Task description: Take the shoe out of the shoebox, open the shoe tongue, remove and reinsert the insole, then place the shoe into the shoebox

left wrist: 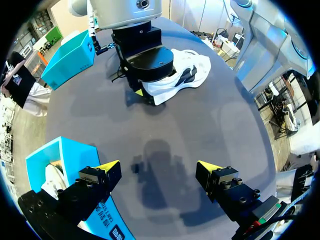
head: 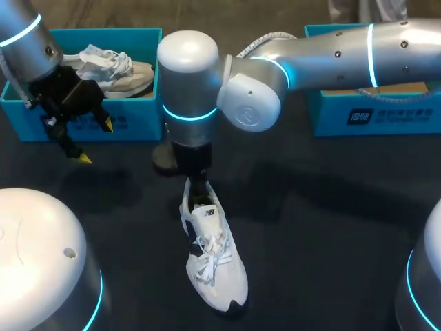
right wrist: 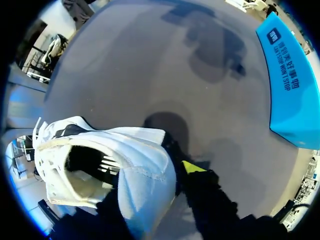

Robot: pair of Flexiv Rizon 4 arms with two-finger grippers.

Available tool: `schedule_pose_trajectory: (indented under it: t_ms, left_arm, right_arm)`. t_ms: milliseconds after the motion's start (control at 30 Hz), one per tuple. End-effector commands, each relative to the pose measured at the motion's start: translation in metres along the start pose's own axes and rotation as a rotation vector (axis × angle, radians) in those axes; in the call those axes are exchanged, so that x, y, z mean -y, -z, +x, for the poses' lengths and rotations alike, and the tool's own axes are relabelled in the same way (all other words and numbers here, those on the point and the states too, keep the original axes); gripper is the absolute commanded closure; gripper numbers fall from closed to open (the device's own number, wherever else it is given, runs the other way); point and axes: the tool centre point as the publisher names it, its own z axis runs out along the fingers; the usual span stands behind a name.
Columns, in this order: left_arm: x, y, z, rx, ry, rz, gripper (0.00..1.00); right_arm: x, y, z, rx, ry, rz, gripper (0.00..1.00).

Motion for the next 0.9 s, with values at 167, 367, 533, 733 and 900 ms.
schedule_pose_trajectory:
  t_ms: [167,367,533,733,900]
  left_arm:
    - [0.000,0.000,0.000,-0.001,0.000,-0.002,0.00]
    - [0.000,0.000,0.000,-0.001,0.000,-0.002,0.00]
    - [0.000,0.000,0.000,-0.001,0.000,-0.002,0.00]
    - [0.000,0.000,0.000,-0.001,0.000,-0.002,0.00]
    - [0.000,0.000,0.000,-0.001,0.000,-0.002,0.00]
  right_arm:
    - [0.000,0.006,0.006,0.012,-0.010,0.010,1.00]
    - [0.018,0.032,0.012,0.052,-0.029,0.049,1.00]
    - [0.044,0.064,0.011,0.084,-0.045,0.097,1.00]
    - [0.071,0.103,0.004,0.114,-0.040,0.138,1.00]
    - [0.089,0.133,-0.003,0.134,-0.021,0.141,1.00]
